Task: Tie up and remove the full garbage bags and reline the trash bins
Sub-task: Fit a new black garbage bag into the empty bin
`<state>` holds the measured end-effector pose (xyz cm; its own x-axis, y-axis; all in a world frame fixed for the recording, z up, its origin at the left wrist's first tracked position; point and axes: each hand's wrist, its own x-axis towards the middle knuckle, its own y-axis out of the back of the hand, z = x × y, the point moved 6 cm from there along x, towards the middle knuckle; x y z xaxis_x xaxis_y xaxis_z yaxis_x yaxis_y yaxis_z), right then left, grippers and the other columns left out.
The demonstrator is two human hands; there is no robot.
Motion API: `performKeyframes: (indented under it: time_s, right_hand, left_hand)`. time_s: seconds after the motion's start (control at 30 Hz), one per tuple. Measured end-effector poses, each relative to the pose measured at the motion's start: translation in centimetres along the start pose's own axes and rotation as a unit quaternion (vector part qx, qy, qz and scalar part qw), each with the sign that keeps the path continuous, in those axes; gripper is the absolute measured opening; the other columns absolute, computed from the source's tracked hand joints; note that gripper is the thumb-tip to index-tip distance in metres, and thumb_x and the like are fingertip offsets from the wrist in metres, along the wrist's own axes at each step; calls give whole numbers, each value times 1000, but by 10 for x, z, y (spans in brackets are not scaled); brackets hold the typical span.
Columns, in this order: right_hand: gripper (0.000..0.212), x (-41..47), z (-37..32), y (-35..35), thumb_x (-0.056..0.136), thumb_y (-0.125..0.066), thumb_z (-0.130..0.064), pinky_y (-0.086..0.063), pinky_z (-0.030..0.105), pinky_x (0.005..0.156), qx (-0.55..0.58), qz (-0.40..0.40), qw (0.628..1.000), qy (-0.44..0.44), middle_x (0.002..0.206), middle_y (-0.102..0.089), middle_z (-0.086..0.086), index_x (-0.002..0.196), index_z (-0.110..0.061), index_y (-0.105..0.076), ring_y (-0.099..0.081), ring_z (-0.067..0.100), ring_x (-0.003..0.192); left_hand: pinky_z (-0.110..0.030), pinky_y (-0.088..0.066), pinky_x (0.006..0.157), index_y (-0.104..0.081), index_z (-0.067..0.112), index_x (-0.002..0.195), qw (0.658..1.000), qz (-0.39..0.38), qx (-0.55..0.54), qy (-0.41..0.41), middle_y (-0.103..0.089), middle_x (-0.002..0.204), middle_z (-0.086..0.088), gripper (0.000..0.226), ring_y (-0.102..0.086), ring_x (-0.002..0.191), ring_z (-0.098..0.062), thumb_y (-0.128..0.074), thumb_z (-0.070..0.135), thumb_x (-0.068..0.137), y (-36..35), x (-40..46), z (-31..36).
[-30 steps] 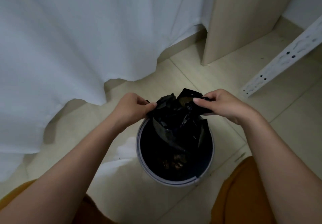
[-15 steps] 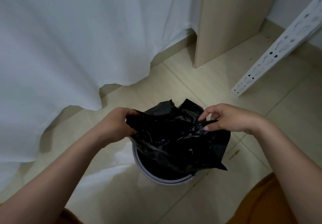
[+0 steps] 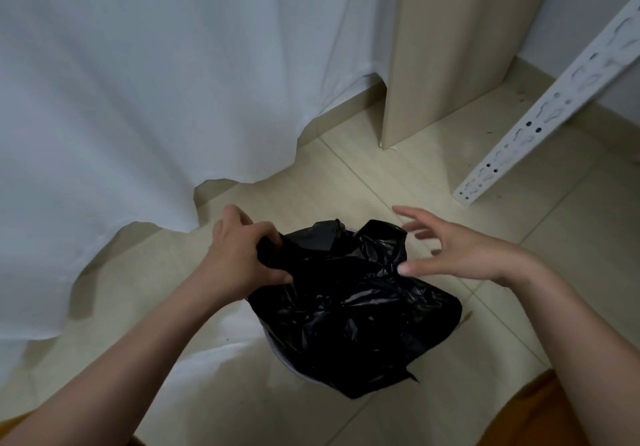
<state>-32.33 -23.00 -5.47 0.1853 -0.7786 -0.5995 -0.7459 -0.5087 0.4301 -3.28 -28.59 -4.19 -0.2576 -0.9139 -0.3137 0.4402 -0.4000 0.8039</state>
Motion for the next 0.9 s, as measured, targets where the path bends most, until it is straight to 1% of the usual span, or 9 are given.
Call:
performKeyframes:
  time_s: [0.1,0.17,0.23,0.3,0.33,0.4,0.5,0.67,0.9]
  right_hand:
    - [53,5,-27,8,81,-74,-39,-43,25,101,36,158,980,113,129,-50,-16,129,-43,-52,-45,-2,122]
    - [26,5,-45,5,87,-66,-9,-52,24,83,47,226,958,170,105,-61,-12,100,-31,-69,-58,6,101]
    - [39,10,-53,-7,82,-54,7,-52,32,71,52,204,961,177,82,-67,-8,78,-29,-70,-64,21,81]
    - [40,17,-57,-26,81,-51,7,-51,31,64,20,146,974,172,77,-69,-9,77,-29,-69,-64,18,73]
    - [38,19,-57,-34,82,-53,4,-49,25,67,-17,129,976,176,81,-68,-13,83,-30,-69,-63,9,76]
    - [38,25,-54,-44,84,-58,-4,-42,18,90,-124,125,965,195,108,-63,-16,111,-30,-66,-54,2,101]
    - [69,32,-43,-47,84,-68,-21,-23,17,107,-180,100,961,183,144,-38,-16,144,-38,-38,-30,6,129]
    - [104,37,-23,-57,75,-78,-37,-19,27,113,-200,23,972,121,156,-7,-22,148,-53,-6,-10,7,137]
    - [118,41,-13,-63,71,-85,-30,-22,31,119,-131,-28,987,83,154,-9,-20,149,-51,2,-18,10,142]
  left_hand:
    - [-18,-38,61,-64,25,79,997,46,-25,-60,-37,90,10,33,-43,83,-9,-90,32,59,5,-3,17]
    - [-14,-37,55,-62,27,72,993,2,-40,-112,-50,77,12,26,-50,67,-3,-87,32,66,-3,-7,32]
    - [-11,-40,55,-65,26,78,986,-61,-60,-145,-59,67,12,18,-54,59,-1,-82,32,73,-17,-13,43]
    - [-17,-46,66,-67,24,98,980,-85,-33,-175,-62,85,12,21,-56,68,-1,-76,30,80,-28,-17,47]
    - [-21,-48,76,-65,23,110,979,-83,-10,-186,-60,99,10,30,-57,79,-3,-73,29,82,-32,-17,46]
    - [-24,-42,95,-53,25,131,977,-64,27,-201,-49,125,8,50,-51,109,-7,-70,30,84,-34,-13,42]
    - [-28,-32,111,-32,29,148,978,-53,39,-199,-26,151,7,79,-32,137,-13,-72,34,81,-33,-5,34]
    - [-36,-31,114,-8,33,154,980,-112,39,-160,1,159,11,109,-19,144,-15,-80,41,72,-47,0,19]
    - [-28,-36,109,2,31,153,977,-176,20,-122,-7,156,13,119,-30,138,-11,-83,39,70,-58,2,-3]
